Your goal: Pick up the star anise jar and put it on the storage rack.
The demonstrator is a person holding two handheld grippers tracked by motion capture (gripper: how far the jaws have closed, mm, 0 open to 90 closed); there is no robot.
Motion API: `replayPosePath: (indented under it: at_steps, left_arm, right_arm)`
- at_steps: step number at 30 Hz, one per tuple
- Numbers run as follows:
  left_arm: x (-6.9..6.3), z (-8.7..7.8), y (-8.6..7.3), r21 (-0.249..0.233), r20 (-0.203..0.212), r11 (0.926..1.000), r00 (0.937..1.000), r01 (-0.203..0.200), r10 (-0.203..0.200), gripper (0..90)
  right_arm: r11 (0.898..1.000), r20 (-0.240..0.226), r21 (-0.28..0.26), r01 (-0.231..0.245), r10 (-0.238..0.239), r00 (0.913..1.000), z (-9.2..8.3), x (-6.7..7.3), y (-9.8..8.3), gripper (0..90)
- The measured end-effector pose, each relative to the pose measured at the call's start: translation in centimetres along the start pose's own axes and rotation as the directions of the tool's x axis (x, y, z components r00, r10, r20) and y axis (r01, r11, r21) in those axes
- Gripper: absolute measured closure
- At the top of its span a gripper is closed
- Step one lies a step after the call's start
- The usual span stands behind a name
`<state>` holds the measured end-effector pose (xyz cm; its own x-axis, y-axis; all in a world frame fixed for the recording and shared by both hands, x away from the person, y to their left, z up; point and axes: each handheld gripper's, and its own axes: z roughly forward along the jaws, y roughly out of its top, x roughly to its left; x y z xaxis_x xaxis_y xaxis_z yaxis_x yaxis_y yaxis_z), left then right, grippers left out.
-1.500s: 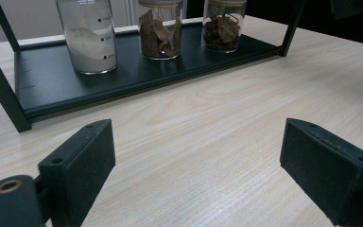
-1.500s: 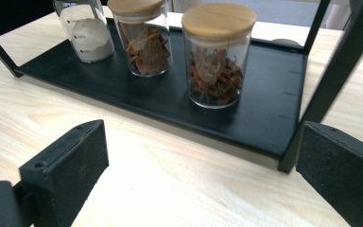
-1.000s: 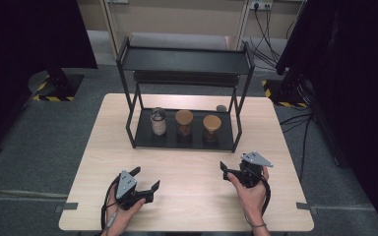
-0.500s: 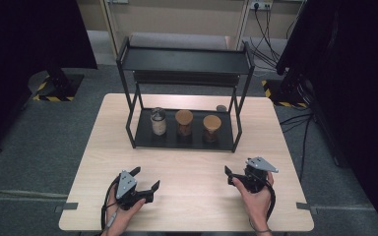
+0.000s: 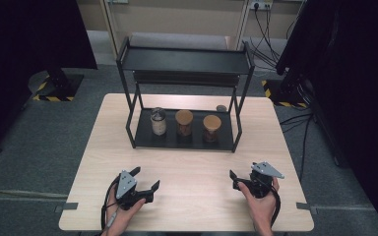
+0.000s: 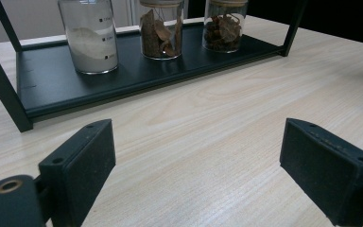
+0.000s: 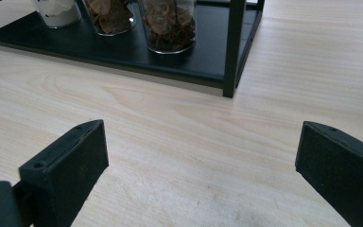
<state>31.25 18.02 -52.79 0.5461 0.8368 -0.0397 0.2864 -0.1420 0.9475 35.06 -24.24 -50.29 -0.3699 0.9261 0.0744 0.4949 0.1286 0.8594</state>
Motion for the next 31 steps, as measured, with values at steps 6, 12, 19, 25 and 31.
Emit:
replayPosePath:
  at_steps: [6,12,19,25,31]
  left_arm:
    - [0.0,0.0,0.0,0.000,-0.001,1.0000,1.0000,0.000,0.000,10.7]
    - [0.0,0.0,0.0,-0.001,-0.003,1.0000,1.0000,0.001,-0.001,10.7]
    - [0.0,0.0,0.0,-0.001,-0.003,1.0000,1.0000,0.002,-0.002,10.7]
    - [0.0,0.0,0.0,0.000,-0.004,1.0000,1.0000,-0.002,0.002,10.7]
    - [-0.2,0.1,0.0,0.010,0.016,0.9999,0.9999,-0.008,0.007,10.4]
  right_arm:
    - [1.000,0.010,-0.003,-0.007,0.007,0.9999,-0.5,-0.5,-0.6,3.3]
    - [1.000,0.015,-0.007,-0.023,0.023,0.9996,-0.6,-0.7,-1.5,3.3]
    - [0.999,0.019,-0.010,-0.036,0.036,0.9992,-0.5,-1.1,-2.3,3.3]
    - [0.999,0.020,-0.013,-0.034,0.034,0.9992,-0.6,-1.1,-2.4,3.5]
    - [0.999,0.024,-0.011,-0.033,0.033,0.9992,-0.6,-1.1,-2.4,3.3]
